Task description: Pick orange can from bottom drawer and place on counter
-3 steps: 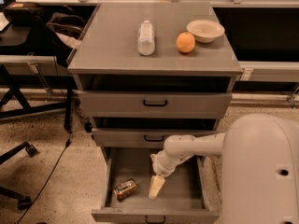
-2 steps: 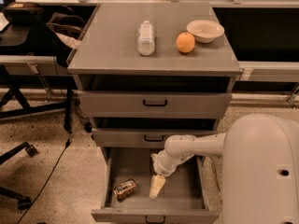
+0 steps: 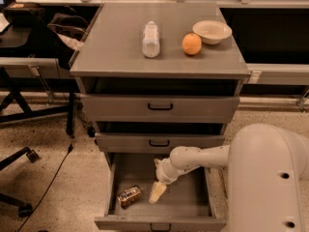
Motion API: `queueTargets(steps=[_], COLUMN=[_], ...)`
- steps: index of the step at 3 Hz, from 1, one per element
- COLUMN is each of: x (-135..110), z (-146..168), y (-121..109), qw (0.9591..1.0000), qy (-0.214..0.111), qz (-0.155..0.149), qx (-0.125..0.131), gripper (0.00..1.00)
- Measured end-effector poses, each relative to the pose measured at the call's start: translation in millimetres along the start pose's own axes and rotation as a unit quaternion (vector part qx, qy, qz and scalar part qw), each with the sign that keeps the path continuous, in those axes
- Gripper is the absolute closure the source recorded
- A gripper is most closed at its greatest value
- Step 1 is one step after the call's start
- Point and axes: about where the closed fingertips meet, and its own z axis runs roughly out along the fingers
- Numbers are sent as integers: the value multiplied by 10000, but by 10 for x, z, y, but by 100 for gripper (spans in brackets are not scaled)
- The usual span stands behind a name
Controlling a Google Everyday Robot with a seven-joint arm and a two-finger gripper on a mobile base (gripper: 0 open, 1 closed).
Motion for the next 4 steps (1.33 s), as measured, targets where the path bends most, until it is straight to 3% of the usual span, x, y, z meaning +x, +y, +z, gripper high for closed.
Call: queueTargets(steps=[1,2,4], x=[-68,-176,-135], z=[249,496,626], y=[-163,-338,-307], qw=[9996,9974,9980], qy=[-211,-371,-303], qz=[-142,-623,-549], qx=[106,-45,66], gripper=[0,0,0])
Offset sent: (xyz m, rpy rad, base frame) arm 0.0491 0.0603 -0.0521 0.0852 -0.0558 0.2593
